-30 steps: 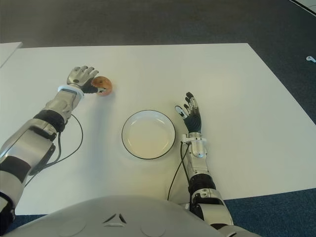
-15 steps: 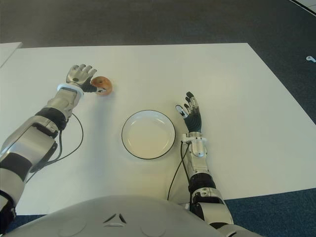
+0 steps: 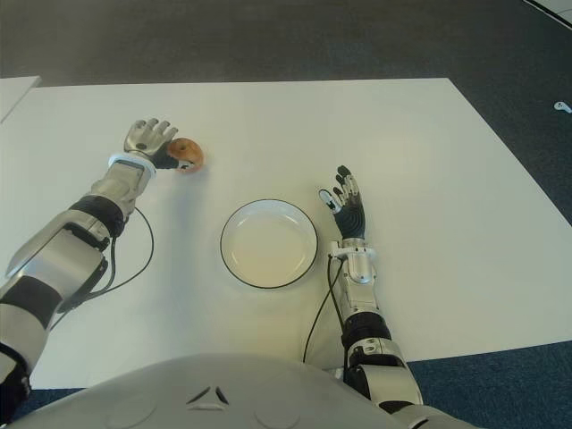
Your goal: Put the apples into the plate.
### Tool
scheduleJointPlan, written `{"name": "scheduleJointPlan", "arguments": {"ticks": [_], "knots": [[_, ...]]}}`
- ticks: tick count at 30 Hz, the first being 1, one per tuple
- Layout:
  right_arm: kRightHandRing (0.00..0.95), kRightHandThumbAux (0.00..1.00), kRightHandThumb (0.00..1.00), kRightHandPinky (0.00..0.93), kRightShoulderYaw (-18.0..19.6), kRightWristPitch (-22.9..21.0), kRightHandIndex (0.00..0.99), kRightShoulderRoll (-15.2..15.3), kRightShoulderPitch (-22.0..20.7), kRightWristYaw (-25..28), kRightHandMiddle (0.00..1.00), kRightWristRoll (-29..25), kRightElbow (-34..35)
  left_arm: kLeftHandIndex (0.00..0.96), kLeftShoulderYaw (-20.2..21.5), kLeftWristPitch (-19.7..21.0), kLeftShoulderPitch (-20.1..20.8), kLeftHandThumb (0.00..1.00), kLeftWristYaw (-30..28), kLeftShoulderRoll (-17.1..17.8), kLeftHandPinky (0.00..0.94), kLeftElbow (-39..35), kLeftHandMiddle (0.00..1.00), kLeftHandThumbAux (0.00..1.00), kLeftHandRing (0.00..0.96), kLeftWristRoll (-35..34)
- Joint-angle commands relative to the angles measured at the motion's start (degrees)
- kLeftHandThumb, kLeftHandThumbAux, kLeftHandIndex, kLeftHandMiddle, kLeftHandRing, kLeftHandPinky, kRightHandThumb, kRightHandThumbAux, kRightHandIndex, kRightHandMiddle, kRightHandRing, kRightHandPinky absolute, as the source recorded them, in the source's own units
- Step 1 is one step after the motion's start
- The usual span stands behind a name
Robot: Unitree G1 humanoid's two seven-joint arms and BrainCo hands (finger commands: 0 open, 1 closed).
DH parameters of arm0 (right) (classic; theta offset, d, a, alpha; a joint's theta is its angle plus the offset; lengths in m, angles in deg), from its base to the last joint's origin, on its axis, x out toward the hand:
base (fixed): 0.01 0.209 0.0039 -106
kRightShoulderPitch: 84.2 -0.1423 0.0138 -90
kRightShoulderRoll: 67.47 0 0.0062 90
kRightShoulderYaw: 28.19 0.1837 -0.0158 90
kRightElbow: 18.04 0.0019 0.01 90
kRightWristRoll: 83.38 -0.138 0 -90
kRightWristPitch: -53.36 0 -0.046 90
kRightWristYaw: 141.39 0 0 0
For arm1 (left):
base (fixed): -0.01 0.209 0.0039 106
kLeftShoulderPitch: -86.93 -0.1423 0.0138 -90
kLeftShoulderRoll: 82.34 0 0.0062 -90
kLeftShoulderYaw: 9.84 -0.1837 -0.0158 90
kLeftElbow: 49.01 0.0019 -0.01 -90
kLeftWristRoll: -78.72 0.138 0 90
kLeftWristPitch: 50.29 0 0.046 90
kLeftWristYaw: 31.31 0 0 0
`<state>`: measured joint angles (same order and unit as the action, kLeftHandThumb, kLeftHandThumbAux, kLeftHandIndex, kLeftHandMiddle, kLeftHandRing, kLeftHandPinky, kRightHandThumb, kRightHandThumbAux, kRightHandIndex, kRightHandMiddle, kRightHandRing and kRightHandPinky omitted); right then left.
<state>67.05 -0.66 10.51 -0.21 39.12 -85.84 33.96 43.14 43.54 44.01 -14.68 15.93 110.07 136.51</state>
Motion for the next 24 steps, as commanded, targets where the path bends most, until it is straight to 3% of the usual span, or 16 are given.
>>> {"name": "scheduleJointPlan", "arguments": {"ticks": [1, 24], "knots": [[0.0, 0.483, 0.114, 0.0, 1.5, 1.3, 0.0, -0.1, 8.7, 0.3, 0.0, -0.2, -10.5, 0.0, 0.0, 0.4, 0.3, 0.284, 0.9, -1.7, 0.0, 1.6, 0.0, 0.17, 0.0, -1.8], [0.0, 0.51, 0.123, 0.0, 1.9, 1.5, 0.0, 0.1, 8.8, 0.5, 0.0, 0.7, -10.9, 0.0, 2.4, -1.6, -0.2, 0.291, 2.1, -3.5, 0.0, 2.1, 0.0, 0.184, 0.0, -8.6]]}}
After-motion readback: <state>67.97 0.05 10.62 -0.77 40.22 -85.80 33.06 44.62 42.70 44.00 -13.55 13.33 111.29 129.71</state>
